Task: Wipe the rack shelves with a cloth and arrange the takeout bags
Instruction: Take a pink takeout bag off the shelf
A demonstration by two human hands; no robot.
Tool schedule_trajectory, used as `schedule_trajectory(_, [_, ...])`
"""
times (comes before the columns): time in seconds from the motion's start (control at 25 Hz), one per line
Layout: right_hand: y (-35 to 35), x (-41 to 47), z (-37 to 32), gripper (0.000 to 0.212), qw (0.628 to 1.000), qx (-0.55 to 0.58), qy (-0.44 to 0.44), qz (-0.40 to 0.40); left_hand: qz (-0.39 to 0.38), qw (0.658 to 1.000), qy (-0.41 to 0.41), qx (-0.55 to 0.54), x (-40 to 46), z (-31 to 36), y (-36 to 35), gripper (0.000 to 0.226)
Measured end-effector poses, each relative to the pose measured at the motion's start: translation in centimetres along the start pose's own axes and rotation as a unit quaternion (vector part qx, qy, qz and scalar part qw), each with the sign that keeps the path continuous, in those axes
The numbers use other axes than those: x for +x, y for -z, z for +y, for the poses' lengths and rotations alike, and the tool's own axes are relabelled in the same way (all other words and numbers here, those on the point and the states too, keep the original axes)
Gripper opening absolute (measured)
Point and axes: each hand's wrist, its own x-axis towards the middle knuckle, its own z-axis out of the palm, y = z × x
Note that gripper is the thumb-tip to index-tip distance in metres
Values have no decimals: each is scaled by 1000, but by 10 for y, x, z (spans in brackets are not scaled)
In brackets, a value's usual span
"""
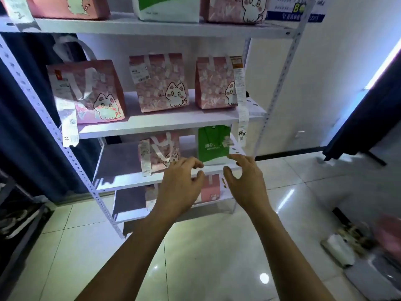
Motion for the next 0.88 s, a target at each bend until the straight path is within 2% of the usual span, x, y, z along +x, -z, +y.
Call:
schedule_trajectory(0.48, [37, 108, 102, 31, 998, 49, -28, -7, -31, 997, 60, -43, 82, 38, -108, 14])
schedule_trajectory(0.88, [32, 212, 152, 30, 994, 88, 4, -59, 9, 995, 93, -34, 163, 62, -158, 13])
